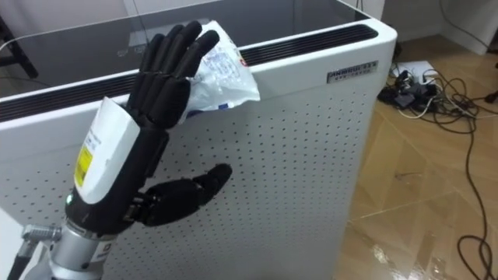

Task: Pick garbage

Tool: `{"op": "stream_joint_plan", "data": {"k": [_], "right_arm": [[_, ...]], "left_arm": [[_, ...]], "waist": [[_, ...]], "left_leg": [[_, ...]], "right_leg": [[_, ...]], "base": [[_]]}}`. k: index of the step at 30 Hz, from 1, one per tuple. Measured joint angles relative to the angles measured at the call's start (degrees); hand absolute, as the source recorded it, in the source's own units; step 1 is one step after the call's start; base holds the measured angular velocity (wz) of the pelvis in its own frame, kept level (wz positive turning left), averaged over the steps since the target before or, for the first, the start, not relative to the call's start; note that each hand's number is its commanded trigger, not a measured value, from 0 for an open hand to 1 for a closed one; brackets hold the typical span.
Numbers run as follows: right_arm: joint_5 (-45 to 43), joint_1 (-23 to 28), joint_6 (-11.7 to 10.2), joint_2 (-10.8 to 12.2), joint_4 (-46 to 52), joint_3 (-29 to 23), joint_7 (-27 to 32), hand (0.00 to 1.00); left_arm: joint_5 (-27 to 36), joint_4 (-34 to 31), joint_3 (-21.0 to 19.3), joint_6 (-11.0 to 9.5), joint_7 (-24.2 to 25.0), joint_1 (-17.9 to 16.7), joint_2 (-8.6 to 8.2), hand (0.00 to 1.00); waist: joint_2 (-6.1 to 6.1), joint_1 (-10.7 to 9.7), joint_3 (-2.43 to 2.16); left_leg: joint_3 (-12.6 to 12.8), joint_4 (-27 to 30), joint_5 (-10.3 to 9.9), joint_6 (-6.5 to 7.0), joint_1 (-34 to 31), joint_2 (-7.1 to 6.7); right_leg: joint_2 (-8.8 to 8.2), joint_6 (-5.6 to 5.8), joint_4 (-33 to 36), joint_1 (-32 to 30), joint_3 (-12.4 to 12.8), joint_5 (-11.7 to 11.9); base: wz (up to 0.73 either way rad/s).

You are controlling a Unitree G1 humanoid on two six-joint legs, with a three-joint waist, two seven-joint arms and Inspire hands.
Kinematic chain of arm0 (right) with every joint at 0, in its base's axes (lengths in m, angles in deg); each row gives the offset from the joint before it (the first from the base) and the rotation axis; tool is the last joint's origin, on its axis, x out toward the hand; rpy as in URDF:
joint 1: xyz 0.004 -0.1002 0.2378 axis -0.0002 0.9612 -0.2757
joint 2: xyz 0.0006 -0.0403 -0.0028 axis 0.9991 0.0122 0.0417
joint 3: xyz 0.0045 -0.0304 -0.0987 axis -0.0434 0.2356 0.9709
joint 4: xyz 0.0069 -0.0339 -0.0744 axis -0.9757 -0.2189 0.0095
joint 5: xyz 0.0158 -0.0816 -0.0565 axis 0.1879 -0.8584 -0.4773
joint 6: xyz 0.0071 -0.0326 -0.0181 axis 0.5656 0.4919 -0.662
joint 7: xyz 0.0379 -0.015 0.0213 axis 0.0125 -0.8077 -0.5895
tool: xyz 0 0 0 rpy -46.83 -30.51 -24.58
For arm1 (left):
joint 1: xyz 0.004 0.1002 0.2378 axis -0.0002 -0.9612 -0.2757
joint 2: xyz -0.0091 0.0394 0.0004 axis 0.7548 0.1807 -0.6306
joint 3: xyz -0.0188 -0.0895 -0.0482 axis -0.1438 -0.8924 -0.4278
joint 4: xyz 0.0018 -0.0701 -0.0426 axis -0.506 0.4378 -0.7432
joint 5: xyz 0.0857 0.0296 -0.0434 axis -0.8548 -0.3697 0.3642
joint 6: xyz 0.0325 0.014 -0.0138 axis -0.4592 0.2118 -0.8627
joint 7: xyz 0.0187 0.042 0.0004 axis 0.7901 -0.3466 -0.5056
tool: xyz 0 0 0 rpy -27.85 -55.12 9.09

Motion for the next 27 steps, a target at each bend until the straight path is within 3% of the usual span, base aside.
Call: {"op": "stream_joint_plan", "data": {"k": [14,21,22,24,25,26,27], "right_arm": [[0.0,0.0,0.0,-0.1,0.0,0.5,0.0,1.00],[-0.1,0.0,0.0,-0.2,0.2,0.4,0.0,1.00],[-0.1,0.0,0.0,-0.2,0.2,0.4,0.0,1.00],[-0.1,0.0,0.0,-0.2,0.2,0.4,0.1,1.00],[-0.1,0.0,0.0,-0.2,0.3,0.4,0.1,1.00],[-0.1,0.0,0.0,-0.2,0.3,0.4,0.1,1.00],[-0.2,0.0,0.0,-0.2,0.3,0.4,0.1,1.00]], "left_arm": [[0.4,0.0,0.1,0.5,1.1,0.2,0.29,0.00],[0.2,0.0,-0.3,0.6,1.2,0.2,0.42,0.00],[0.2,0.0,-0.5,0.6,1.2,0.3,0.43,0.16],[0.2,0.0,-1.2,0.7,1.2,0.4,0.42,0.58],[0.2,0.0,-1.7,0.8,1.2,0.5,0.41,0.89],[0.2,0.0,-2.1,0.8,1.2,0.5,0.39,1.00],[0.2,0.0,-2.8,0.9,1.2,0.5,0.39,1.00]], "waist": [[-0.34,0.2,-0.02],[-0.38,0.4,-0.28],[-0.39,0.4,-0.31],[-0.39,0.4,-0.32],[-0.40,0.4,-0.30],[-0.42,0.4,-0.30],[-0.44,0.4,-0.28]], "left_leg": [[0.4,-0.2,0.0,0.00,0.4,0.07],[0.4,-0.9,0.2,0.00,0.6,0.04],[0.4,-0.8,0.3,0.00,0.7,0.02],[0.4,-0.8,0.3,-0.01,0.8,0.02],[0.4,-0.8,0.3,-0.02,0.8,0.02],[0.4,-0.8,0.3,-0.03,0.9,0.02],[0.4,-0.8,0.4,-0.03,0.9,0.02]], "right_leg": [[0.03,-0.01,0.1,0.1,0.3,0.0],[0.04,-0.02,0.1,0.2,0.3,0.0],[0.02,-0.02,0.1,0.3,0.3,0.0],[0.02,-0.02,0.1,0.3,0.3,0.0],[0.01,-0.02,0.1,0.4,0.3,0.0],[0.01,-0.02,0.1,0.4,0.3,0.0],[0.01,-0.02,0.1,0.5,0.3,0.0]], "base": [[0.00],[0.00],[0.00],[0.00],[0.00],[0.00],[0.00]]}}
